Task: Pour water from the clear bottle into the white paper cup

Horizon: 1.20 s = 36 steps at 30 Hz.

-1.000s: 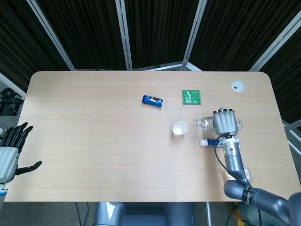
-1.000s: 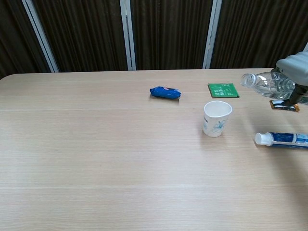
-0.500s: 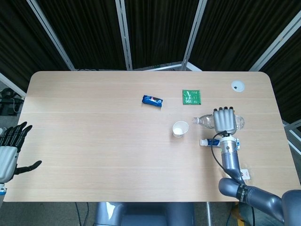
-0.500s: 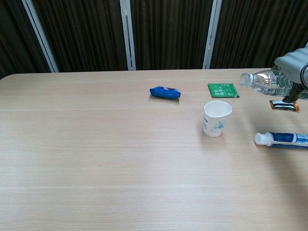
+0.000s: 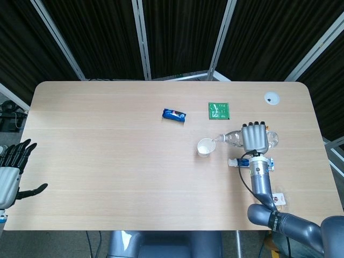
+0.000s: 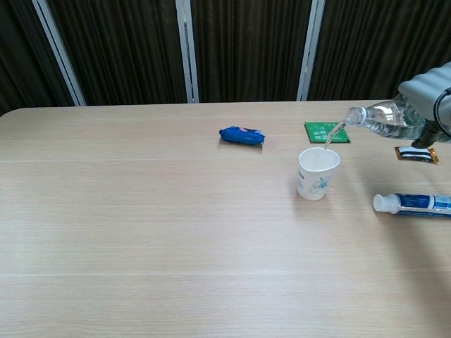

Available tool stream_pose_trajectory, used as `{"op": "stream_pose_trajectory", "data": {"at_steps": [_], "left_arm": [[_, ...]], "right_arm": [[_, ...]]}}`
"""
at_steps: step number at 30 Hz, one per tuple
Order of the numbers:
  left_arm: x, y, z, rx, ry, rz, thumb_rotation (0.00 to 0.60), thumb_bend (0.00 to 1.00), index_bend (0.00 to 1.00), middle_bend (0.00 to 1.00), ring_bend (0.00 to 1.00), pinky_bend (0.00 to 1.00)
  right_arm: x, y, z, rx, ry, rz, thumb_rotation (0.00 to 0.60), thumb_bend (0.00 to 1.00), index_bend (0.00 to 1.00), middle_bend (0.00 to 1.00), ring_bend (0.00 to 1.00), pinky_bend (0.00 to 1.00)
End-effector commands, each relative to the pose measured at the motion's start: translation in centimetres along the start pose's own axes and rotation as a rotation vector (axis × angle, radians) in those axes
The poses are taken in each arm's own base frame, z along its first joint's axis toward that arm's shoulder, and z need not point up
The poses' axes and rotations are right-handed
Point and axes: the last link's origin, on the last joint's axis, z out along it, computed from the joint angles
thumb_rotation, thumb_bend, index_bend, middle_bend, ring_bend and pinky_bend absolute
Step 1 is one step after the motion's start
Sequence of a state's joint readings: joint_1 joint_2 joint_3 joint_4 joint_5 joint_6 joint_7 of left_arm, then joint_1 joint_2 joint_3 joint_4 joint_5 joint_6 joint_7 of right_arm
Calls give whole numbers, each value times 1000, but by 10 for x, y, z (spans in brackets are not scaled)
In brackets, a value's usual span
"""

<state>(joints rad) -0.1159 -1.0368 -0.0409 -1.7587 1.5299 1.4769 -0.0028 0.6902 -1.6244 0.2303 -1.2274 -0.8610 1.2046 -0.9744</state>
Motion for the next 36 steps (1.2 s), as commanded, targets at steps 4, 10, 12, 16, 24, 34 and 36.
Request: {"op": "stream_pose_trajectory", "data": {"at_steps": [4, 10, 12, 16, 24, 34, 36], "left_arm": [[0, 0, 0, 0, 1, 0, 600, 0, 16, 0, 0, 0], [1, 0, 0, -1, 3, -3, 600, 0, 16, 0, 0, 0], [1, 0, 0, -1, 2, -4, 600, 0, 16, 0, 0, 0], [1, 0, 0, -1, 3, -5, 600, 0, 17, 0, 0, 0], [2, 0, -1, -3, 3, -7, 600, 0, 17, 0, 0, 0], [2, 0, -1, -2, 3, -9, 600, 0, 17, 0, 0, 0], [2, 0, 0, -2, 3, -9, 600, 0, 17, 0, 0, 0]], "right_arm": [[2, -1, -1, -1, 5, -15, 600, 587, 490, 642, 616, 509], [2, -2, -1, 0, 6, -21, 600, 587, 490, 642, 615, 509], [2, -2, -1, -1, 6, -22, 600, 587, 490, 642, 615, 509], [2, -1, -1, -4, 7, -32, 600, 588, 490, 642, 616, 510], [1, 0, -2, -6, 10, -44, 600, 588, 490, 642, 616, 510], [0, -2, -2, -6, 13, -59, 600, 588, 489, 642, 616, 510], [0, -2, -2, -7, 13, -61, 600, 589, 490, 642, 617, 510]]}}
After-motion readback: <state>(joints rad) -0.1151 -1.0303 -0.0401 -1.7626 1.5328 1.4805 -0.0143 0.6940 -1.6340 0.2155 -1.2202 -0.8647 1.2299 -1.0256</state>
